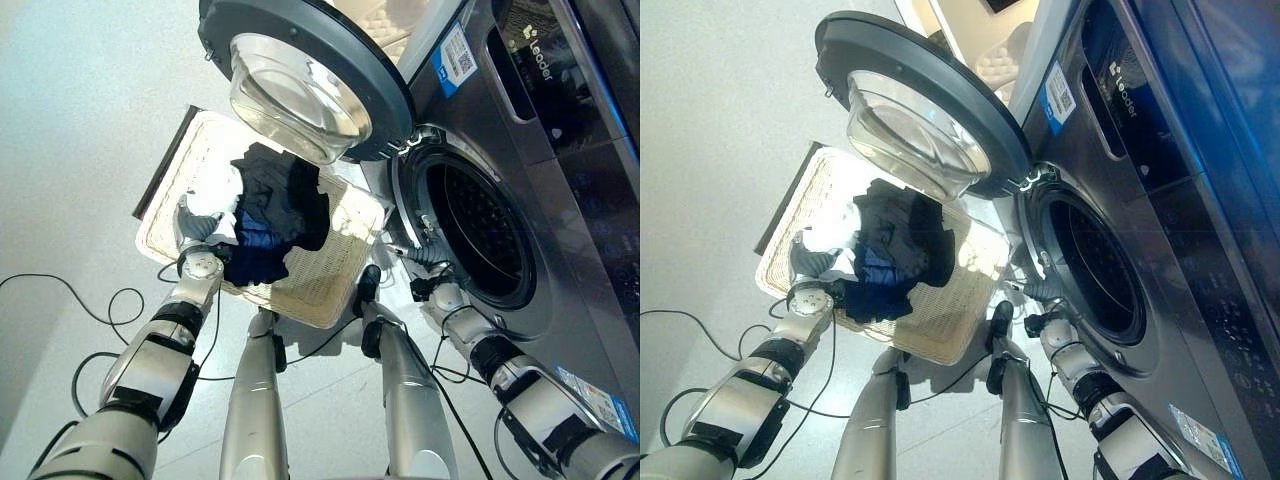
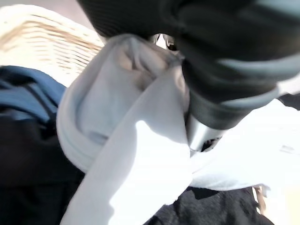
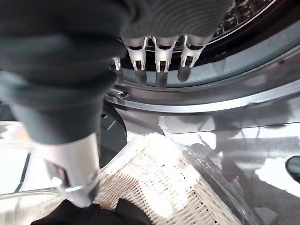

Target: Put the clothes into the washing machine.

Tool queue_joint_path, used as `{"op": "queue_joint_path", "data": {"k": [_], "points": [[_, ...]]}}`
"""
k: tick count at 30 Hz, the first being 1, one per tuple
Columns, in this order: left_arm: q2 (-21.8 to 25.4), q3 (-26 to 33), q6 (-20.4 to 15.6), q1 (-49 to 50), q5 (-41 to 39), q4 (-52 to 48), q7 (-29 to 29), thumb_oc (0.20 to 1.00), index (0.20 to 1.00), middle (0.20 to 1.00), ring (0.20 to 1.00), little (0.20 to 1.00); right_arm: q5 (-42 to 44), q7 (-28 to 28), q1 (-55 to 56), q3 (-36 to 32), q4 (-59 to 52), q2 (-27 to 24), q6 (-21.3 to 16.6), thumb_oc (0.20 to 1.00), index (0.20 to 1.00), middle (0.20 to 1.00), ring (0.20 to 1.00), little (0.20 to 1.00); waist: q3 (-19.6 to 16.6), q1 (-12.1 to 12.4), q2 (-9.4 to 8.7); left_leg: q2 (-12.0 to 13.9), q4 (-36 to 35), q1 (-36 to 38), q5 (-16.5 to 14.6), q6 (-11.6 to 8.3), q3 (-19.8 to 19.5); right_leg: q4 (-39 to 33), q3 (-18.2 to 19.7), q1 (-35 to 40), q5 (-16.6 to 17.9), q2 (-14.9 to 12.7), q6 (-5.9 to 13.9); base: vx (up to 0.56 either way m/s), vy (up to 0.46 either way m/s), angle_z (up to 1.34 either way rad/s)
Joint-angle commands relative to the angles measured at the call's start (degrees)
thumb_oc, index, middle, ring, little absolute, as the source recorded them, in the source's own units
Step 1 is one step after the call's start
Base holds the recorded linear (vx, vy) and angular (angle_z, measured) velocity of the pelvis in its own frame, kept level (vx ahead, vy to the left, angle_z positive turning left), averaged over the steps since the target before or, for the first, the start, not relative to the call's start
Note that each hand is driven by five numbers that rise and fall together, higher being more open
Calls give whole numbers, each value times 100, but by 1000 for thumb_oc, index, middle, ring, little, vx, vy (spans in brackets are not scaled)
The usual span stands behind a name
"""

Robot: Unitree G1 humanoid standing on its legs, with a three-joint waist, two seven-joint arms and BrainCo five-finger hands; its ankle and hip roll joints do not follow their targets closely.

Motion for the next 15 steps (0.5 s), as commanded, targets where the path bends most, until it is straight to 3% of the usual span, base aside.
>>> {"op": "queue_joint_path", "data": {"k": [1,3,10,13,14,15], "points": [[-53,219,-779,-12,-319,-185,54,200,200,200,200,200,11,-73,185,-61,-292,-164,-164,1000,1000,1000,1000,1000,-141,-7,360,-380,-164,-145,-4,11,188,409,13,7,-420,129,623,6,-4,-5],[-108,219,-1093,68,-261,-382,82,200,200,200,200,200,16,-93,236,-75,-352,-132,-218,1000,1000,1000,1000,1000,-141,1,364,-379,-168,-106,-19,16,200,406,12,36,-418,122,632,4,-4,-2],[-281,-90,-1311,539,458,-1535,158,200,200,200,200,200,-390,-129,439,-29,-1091,-188,-178,1000,1000,1000,1000,1000,-141,72,377,-427,-143,-88,-60,19,167,267,-55,135,-349,86,653,6,-22,0],[-330,-190,-1310,790,791,-1930,140,200,200,200,200,200,-143,592,560,11,-1537,-265,-199,1000,1000,1000,1000,1000,-141,98,377,-439,-151,-85,-83,27,170,240,-81,142,-338,55,667,8,-40,0],[-365,-259,-1366,935,1064,-2076,116,200,200,200,200,200,181,1179,648,65,-1717,-306,-335,1000,1000,1000,1000,1000,-141,122,372,-456,-143,-68,-108,31,165,234,-109,166,-344,24,677,8,-45,0],[-355,-302,-1374,978,1241,-2135,127,200,200,200,200,200,310,1429,674,95,-1806,-333,-388,1000,1000,1000,1000,1000,-141,131,365,-463,-132,-76,-117,33,159,227,-119,167,-341,14,680,16,-52,1]]}}
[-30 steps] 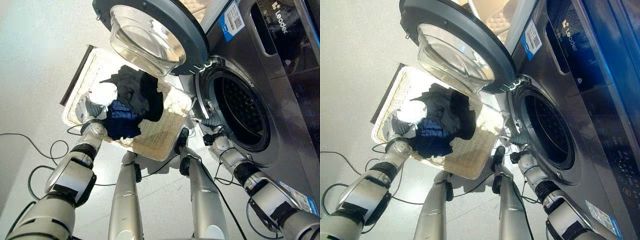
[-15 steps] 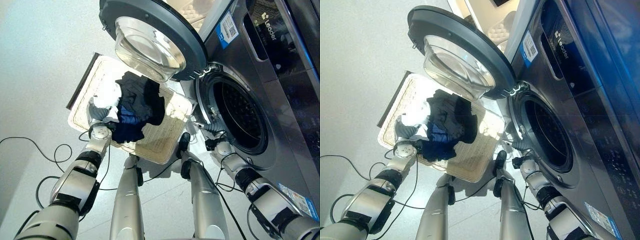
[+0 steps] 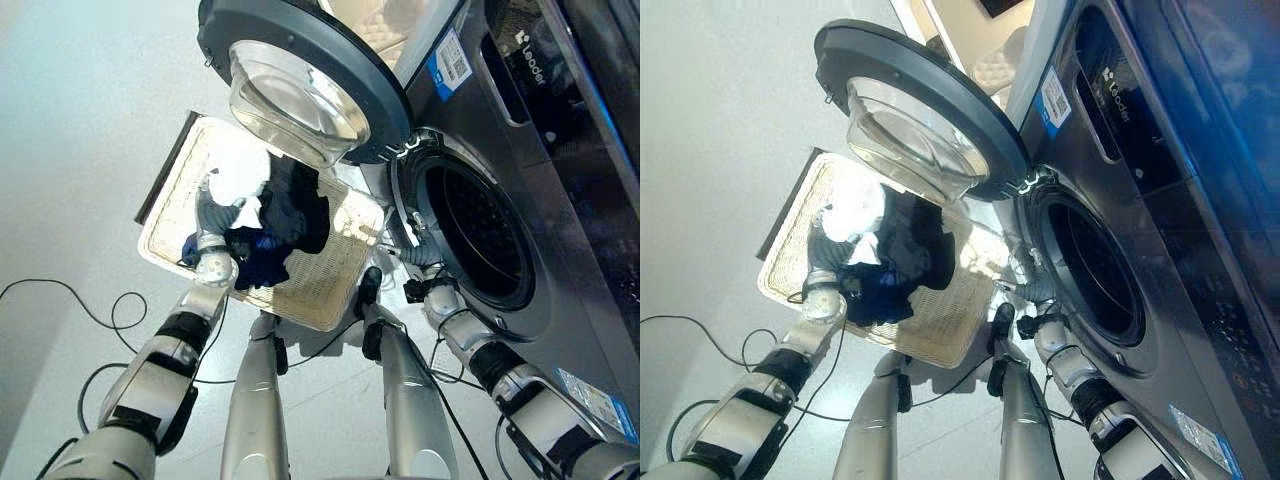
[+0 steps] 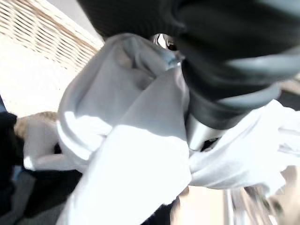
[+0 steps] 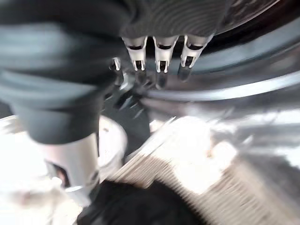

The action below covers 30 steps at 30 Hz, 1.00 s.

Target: Put the clothes into the washing machine.

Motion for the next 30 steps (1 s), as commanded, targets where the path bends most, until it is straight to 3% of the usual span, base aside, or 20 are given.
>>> {"op": "queue_joint_path", "data": {"k": [1,4,6,8,19,23,30], "points": [[-201,-76,-466,6,840,-424,111,200,200,200,200,200,624,1130,233,102,-539,-264,-413,1000,1000,1000,1000,1000,-139,113,307,-466,-56,-267,-131,39,130,273,-145,3,-344,-1,663,8,-34,1],[-99,-260,-485,-42,1364,-471,104,200,200,200,200,200,1766,2281,159,116,-658,-357,-430,1000,1000,1000,1000,1000,-139,140,284,-493,-18,-294,-138,45,119,225,-176,6,-299,-31,666,7,-39,0],[-55,-339,-518,-90,1548,-464,141,200,200,200,200,200,2141,2635,120,128,-698,-366,-336,1000,1000,1000,1000,1000,-139,143,281,-507,-3,-300,-146,44,102,215,-178,1,-286,-35,668,3,-8,2],[82,-566,-594,-297,2112,-465,341,200,200,200,200,200,2766,3299,-41,178,-658,-361,227,1000,1000,1000,1000,1000,-139,146,286,-534,16,-324,-141,36,103,154,-191,1,-251,-46,667,1,-3,2],[489,-1699,-713,-1327,3731,-205,1086,200,200,200,200,200,4802,4938,-688,292,60,-69,2403,1000,1000,1000,1000,1000,-139,160,345,-585,80,-395,-98,30,97,30,-170,-24,-133,-46,637,0,0,0],[554,-2082,-633,-1641,4166,-109,1309,200,200,200,200,200,5257,5265,-837,302,193,62,2698,1000,1000,1000,1000,1000,-139,141,363,-585,71,-419,-67,17,125,11,-157,-48,-105,-21,639,-6,19,0],[633,-2435,-508,-1947,4431,-3,1359,200,200,200,200,200,5481,5536,-937,346,237,124,2754,1000,1000,1000,1000,1000,-139,99,371,-575,45,-475,-20,12,164,-18,-139,-105,-69,5,643,-8,19,0]]}}
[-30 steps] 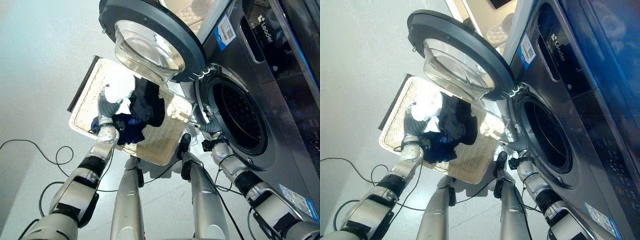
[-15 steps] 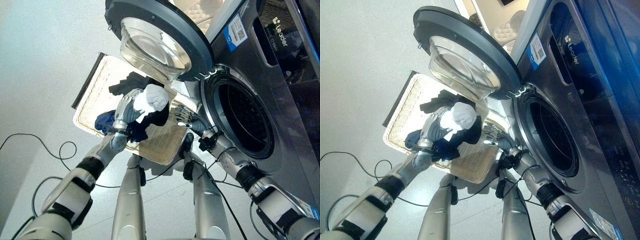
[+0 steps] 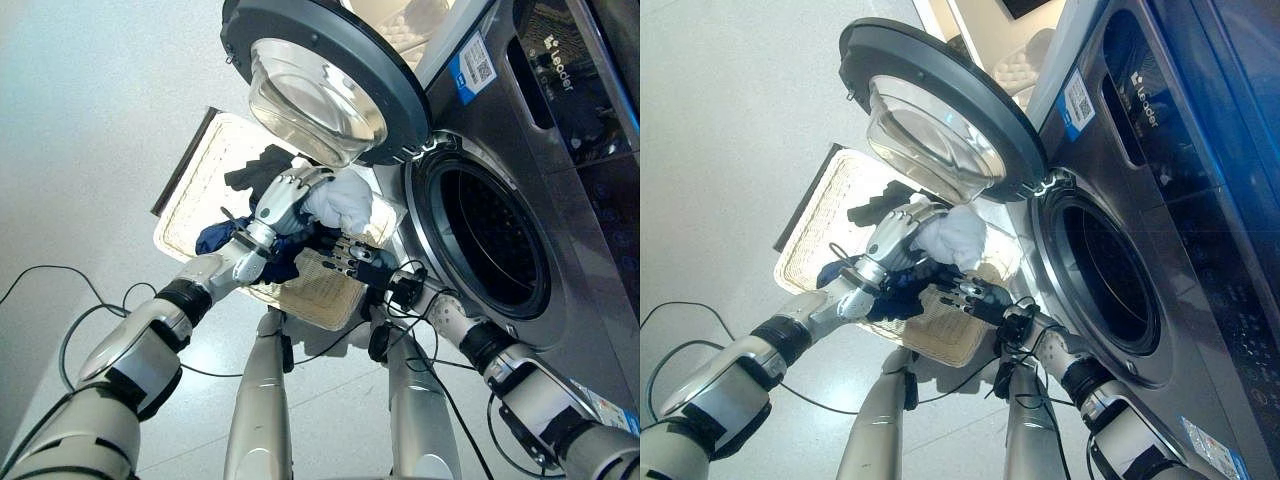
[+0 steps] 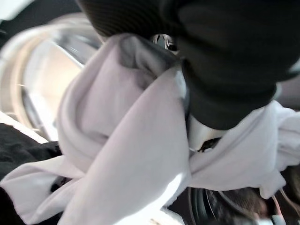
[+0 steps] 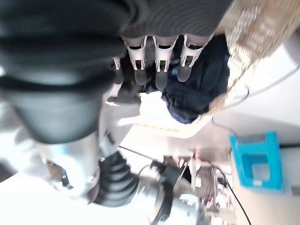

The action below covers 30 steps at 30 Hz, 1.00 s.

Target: Put the clothes into the washing machine.

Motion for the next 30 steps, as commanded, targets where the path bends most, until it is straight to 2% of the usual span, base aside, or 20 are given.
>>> {"op": "queue_joint_path", "data": {"k": [1,3,4,5,13,19,25,30], "points": [[-207,216,-79,-310,160,-159,344,200,200,200,200,200,441,375,-91,112,-213,-67,36,1000,1000,1000,1000,1000,-142,-159,358,-505,84,-441,-88,-7,143,-60,-185,-6,-119,61,668,0,0,0],[-207,216,-79,-310,160,-159,344,200,200,200,200,200,441,375,-91,112,-213,-67,36,1000,1000,1000,1000,1000,-142,-159,358,-505,84,-441,-88,-7,143,-60,-185,-6,-119,61,668,0,0,0],[-157,2,54,-465,262,-76,280,200,200,200,200,200,640,509,-133,86,-229,-38,-27,1000,1000,1000,1000,1000,-142,-182,353,-504,80,-448,-87,-7,173,-78,-166,-25,-93,76,688,-19,17,-3],[-86,-189,169,-575,302,53,118,200,200,200,200,200,689,590,-143,105,-300,10,-257,1000,1000,1000,1000,1000,-142,-199,335,-489,76,-468,-76,-22,203,-100,-173,-40,-69,78,706,-28,17,-3],[-12,-287,449,-604,116,395,-337,200,200,200,200,200,600,508,-159,128,-584,3,-582,1000,1000,1000,1000,1000,-142,-230,301,-464,37,-517,-16,-38,267,-166,-211,-78,-2,85,722,0,0,0],[51,-387,577,-570,534,707,-602,200,200,200,200,200,764,301,-132,106,-791,-25,-778,1000,1000,1000,1000,1000,-142,-251,291,-438,36,-491,-28,-57,309,-170,-228,-56,-10,74,744,0,0,0],[99,-545,498,-589,939,796,-528,200,200,200,200,200,926,200,-133,69,-815,-66,-902,1000,1000,1000,1000,1000,-142,-274,288,-422,31,-486,-27,-66,327,-191,-231,-50,2,68,758,0,0,0],[86,-728,283,-680,1231,792,-194,200,200,200,200,200,1331,-19,-179,-15,-693,-48,-1012,1000,1000,1000,1000,1000,-142,-285,301,-402,50,-500,-33,-75,345,-179,-229,-63,3,56,765,0,0,0]]}}
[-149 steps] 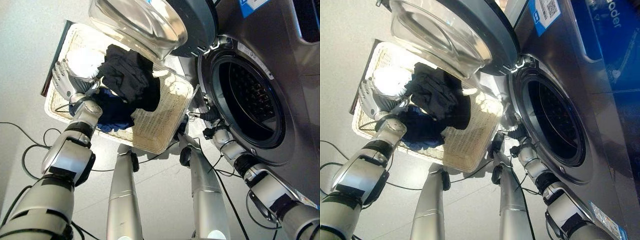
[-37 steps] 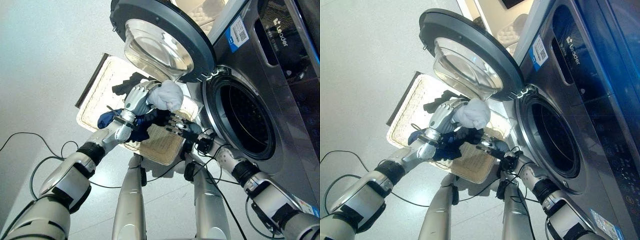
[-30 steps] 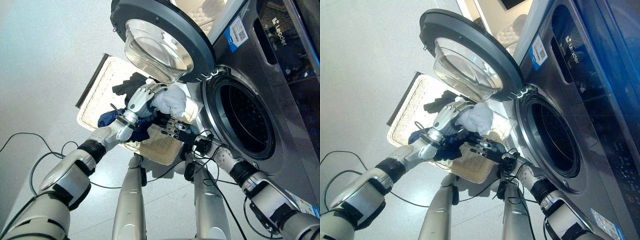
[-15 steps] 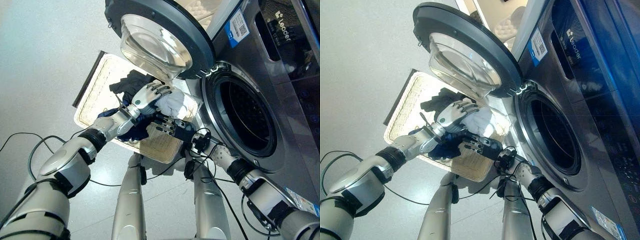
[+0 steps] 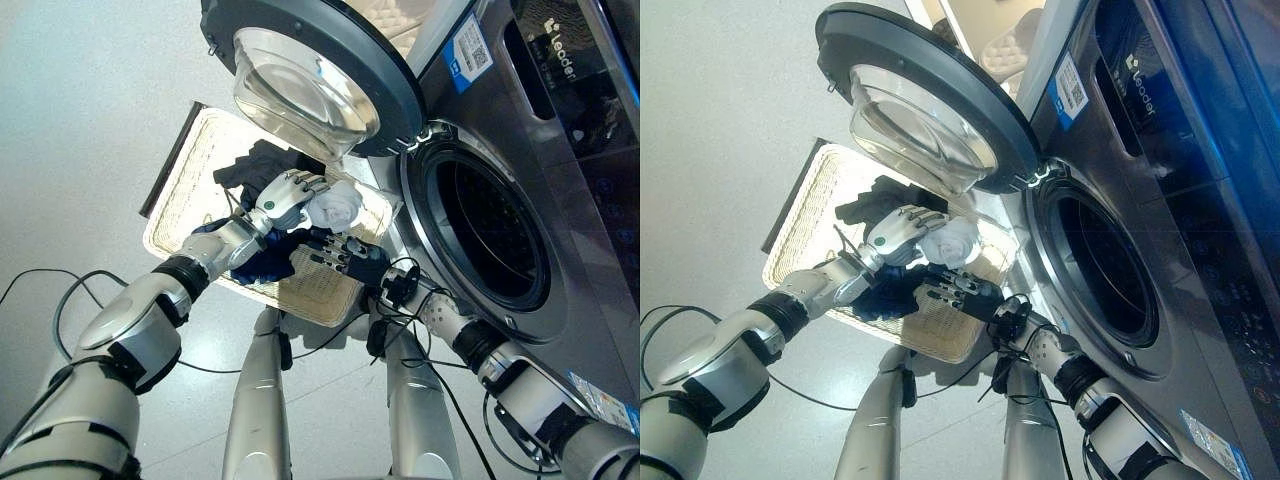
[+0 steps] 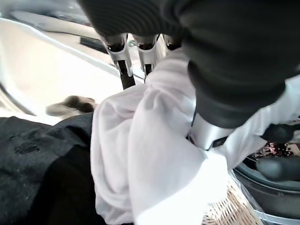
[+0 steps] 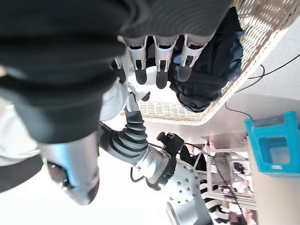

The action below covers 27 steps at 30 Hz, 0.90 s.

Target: Put the clothes into the washing machine.

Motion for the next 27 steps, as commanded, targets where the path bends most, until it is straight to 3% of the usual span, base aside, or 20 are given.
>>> {"op": "queue_joint_path", "data": {"k": [1,6,15,23,27], "points": [[-48,32,-388,110,514,39,380,200,200,200,200,200,746,-17,-168,-456,-555,-75,-526,1000,1000,1000,1000,1000,-141,-127,303,-408,62,-323,-30,-81,298,-115,-256,114,-44,35,757,0,0,0],[-62,10,-581,25,733,-26,875,200,200,200,200,200,834,-242,-218,-580,-335,-56,-578,1000,1000,1000,1000,1000,-141,-127,315,-399,40,-356,-4,-84,298,-125,-258,81,-16,29,754,0,0,0],[-115,126,-856,-45,1273,-209,2020,200,200,200,200,200,169,-1034,-246,-720,86,-94,-769,1000,1000,1000,1000,1000,-141,-121,303,-388,49,-405,0,-96,280,-108,-236,44,-17,32,740,0,0,0],[-77,36,-1060,-89,1803,-329,2226,200,200,200,200,200,1267,-1212,-169,-1006,176,-20,-681,1000,1000,1000,1000,1000,-141,-128,323,-374,25,-338,-29,-104,288,-44,-232,74,-68,41,750,0,0,0],[-20,-78,-1255,-103,2123,-380,2346,200,200,200,200,200,1319,-1540,-157,-1121,252,-35,-746,1000,1000,1000,1000,1000,-141,-132,338,-346,-20,-300,-32,-103,321,-57,-256,92,-68,25,765,0,0,0]]}}
